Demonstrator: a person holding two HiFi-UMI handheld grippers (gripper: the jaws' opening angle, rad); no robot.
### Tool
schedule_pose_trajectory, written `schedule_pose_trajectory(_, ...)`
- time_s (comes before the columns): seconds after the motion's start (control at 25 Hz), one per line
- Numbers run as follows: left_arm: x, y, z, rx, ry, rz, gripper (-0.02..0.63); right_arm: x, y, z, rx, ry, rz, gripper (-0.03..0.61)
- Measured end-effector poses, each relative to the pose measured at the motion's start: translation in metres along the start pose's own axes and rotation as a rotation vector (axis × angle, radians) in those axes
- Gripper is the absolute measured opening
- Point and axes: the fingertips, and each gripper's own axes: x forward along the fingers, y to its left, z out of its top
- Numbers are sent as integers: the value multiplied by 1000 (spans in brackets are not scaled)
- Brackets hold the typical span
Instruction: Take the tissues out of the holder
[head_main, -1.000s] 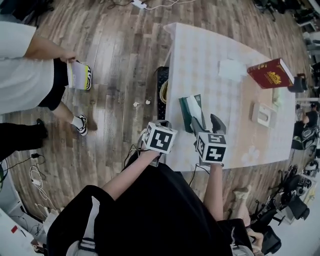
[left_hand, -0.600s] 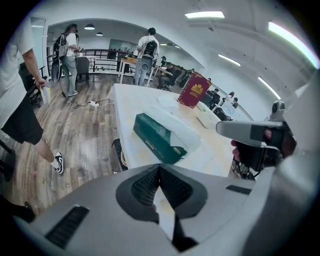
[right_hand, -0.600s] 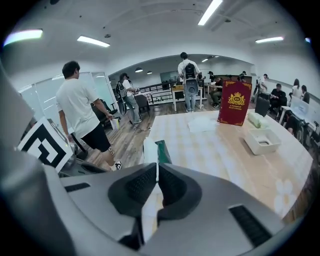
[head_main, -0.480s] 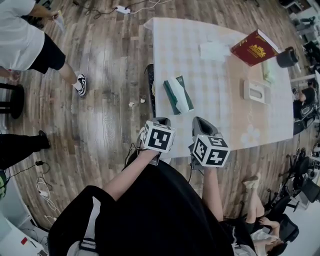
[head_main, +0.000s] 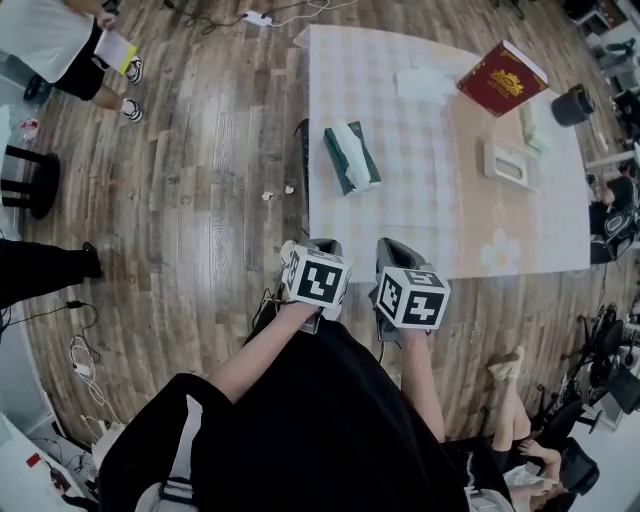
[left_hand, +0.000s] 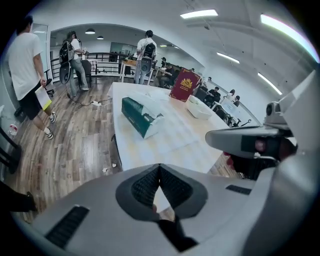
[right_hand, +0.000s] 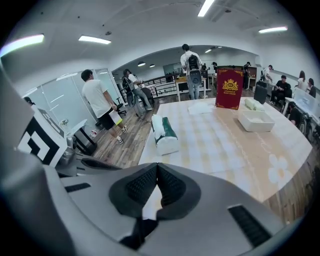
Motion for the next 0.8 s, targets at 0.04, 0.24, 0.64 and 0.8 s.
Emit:
schedule_pose_trajectory(0.04, -2, -2, -8, -5, 0, 5, 2, -2, 2, -7, -5, 7, 9, 12)
schedule_pose_trajectory(0.24, -13, -8, -43, -36, -7, 29, 2, -6, 19, -43, -45, 52, 50, 12)
schedule_pose_trajectory(0.64, -32, -16, -89, -72, -28, 54, 0, -12, 50, -94, -116, 125, 80, 12)
schedule_pose_trajectory(0.8, -34, -26, -100, -53, -35, 43, 2, -21, 51, -105, -125, 124, 62, 12)
